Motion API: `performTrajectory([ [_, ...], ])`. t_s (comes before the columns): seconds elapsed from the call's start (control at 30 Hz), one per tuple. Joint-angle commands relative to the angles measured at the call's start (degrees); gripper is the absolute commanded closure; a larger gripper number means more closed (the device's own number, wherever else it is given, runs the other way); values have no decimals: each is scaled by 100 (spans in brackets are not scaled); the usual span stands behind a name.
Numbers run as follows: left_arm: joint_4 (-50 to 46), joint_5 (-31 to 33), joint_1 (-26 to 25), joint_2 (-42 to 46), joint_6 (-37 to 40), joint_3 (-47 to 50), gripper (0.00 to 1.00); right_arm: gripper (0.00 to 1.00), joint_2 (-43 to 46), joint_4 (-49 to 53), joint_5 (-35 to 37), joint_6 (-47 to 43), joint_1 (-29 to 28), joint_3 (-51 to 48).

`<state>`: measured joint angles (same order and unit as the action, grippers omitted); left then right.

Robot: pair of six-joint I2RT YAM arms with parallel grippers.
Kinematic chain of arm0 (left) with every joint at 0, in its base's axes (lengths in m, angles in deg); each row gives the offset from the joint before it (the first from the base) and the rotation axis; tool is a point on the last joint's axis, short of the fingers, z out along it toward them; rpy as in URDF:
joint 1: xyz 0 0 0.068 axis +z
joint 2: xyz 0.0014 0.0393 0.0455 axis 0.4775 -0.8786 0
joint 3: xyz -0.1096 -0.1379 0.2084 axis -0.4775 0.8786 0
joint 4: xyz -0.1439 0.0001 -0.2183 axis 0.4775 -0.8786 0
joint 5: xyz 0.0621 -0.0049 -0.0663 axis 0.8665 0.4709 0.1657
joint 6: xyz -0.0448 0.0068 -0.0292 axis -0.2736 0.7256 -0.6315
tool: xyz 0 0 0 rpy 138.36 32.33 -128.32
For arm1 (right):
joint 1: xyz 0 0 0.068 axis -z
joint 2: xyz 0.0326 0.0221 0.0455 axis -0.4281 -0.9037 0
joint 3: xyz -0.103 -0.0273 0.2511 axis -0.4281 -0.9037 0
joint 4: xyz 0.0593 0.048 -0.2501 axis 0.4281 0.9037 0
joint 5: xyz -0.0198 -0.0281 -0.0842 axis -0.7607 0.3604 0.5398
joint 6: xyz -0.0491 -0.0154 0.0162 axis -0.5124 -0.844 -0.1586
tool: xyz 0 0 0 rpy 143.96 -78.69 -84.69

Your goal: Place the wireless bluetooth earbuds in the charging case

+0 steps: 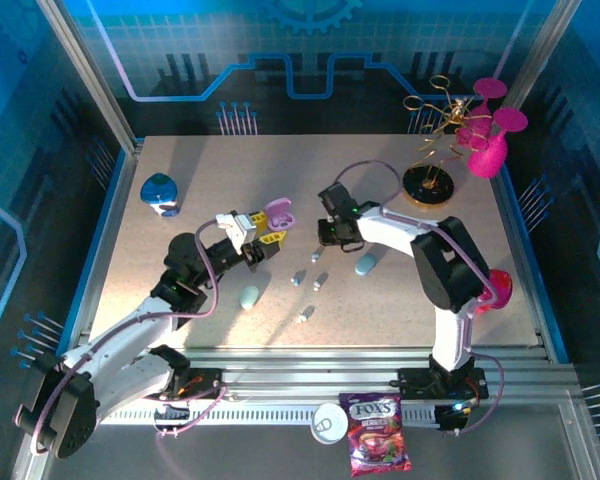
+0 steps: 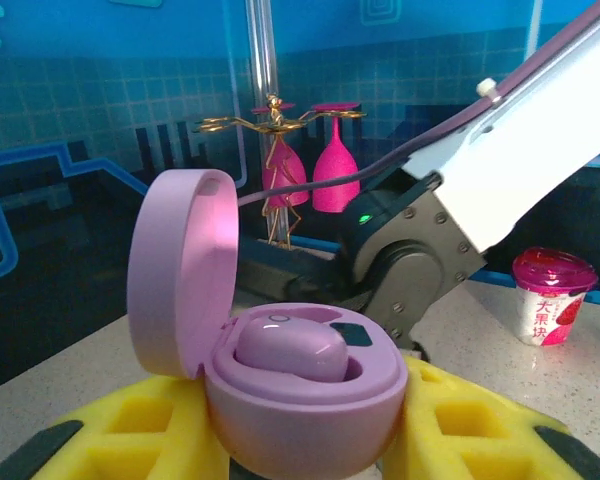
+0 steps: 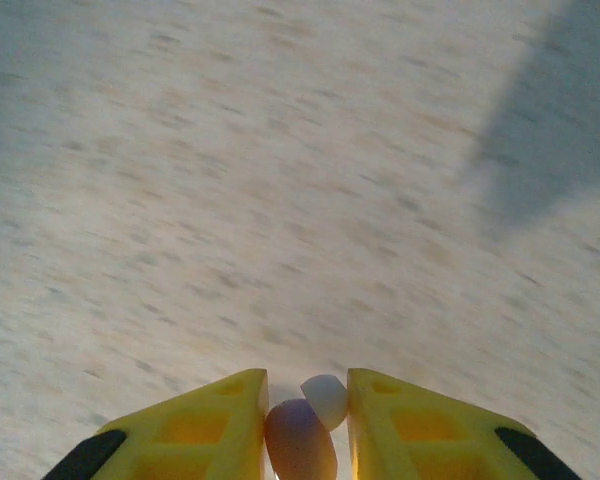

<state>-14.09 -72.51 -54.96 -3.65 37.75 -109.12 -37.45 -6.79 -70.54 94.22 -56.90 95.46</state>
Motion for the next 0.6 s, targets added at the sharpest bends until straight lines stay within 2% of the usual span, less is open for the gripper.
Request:
performTrajectory([
  [0.0,-35,-112,-45,1,145,-282,78,74,379,-291,113,100,186,-526],
  [0.27,1,-141,-79,-66,81,-328,78,72,248,-375,33,253,186,-785],
  [0.33,-51,-132,-81,-57,81,-336,78,67,291,-317,31,271,109,-764],
  [0.43,-72,-132,-78,-40,81,-330,78,55,392,-204,47,241,-16,-768],
  [0.57,-23,-97,-89,-31,73,-269,78,50,455,-136,-187,273,-94,-816],
])
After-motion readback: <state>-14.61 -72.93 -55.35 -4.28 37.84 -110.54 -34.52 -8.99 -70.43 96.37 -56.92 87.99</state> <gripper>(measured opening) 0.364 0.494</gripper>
